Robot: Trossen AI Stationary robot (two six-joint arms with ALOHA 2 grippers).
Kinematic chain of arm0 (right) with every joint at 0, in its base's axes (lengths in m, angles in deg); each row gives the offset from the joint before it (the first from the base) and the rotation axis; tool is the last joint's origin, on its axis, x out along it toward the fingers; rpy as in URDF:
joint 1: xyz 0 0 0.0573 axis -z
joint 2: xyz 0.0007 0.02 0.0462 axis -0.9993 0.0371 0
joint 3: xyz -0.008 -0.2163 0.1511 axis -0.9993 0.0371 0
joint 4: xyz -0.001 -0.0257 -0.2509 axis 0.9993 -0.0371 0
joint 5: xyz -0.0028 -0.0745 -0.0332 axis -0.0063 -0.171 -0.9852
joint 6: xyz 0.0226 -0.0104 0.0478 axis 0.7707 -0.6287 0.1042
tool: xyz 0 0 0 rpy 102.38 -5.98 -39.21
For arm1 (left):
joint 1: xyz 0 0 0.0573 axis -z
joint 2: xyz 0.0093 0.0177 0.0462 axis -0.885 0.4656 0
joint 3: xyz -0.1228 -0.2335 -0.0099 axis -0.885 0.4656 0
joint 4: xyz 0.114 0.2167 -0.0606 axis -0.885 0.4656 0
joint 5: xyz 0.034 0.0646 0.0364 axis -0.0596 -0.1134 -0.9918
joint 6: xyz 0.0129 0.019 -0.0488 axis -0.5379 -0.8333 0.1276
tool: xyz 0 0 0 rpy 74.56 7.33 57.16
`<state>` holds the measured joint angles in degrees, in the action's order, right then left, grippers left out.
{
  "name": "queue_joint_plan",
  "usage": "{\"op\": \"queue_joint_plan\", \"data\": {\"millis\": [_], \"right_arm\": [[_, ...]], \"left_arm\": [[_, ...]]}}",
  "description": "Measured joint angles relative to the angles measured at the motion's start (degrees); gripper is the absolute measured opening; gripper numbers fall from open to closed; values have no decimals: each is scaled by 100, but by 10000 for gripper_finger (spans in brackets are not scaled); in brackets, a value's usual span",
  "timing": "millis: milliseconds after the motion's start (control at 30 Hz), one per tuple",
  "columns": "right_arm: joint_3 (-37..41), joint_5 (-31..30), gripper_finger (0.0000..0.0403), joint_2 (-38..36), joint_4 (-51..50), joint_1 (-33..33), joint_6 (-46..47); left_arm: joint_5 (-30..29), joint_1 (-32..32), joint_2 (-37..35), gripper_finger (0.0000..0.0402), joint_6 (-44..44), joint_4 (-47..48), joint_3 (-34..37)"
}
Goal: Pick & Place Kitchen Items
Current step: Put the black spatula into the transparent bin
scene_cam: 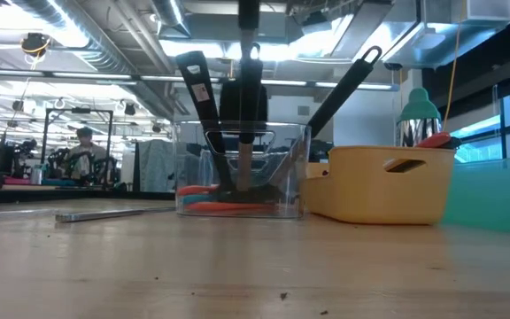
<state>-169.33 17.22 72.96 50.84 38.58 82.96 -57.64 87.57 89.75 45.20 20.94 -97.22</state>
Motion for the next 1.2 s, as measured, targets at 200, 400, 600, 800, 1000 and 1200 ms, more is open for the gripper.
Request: {"op": "queue_joint_plan", "data": {"millis": [200,400,600,800,1000,1200], "right_arm": [[1486,3115,240,-356,3046,418,-1373],[2571,3699,240,-440,4741,570,-1678],[3168,3546,240,-434,5423,770,-1254],[3183,3767,240,-438,5251,656,-1192],[3183,3707,240,-438,5159,319,-1284],[3183,3218,240,-438,5098,123,-1321]], "left_arm": [[624,-601,1,59,-153,-701,423],[1038,-895,243,59,-27,-717,425],[971,-1306,877,59,-314,-979,427],[946,-1561,1377,59,-745,-1806,425],[1333,-1827,1458,59,-461,-2016,427],[1368,-1990,1458,59,-60,-1907,427]]}}
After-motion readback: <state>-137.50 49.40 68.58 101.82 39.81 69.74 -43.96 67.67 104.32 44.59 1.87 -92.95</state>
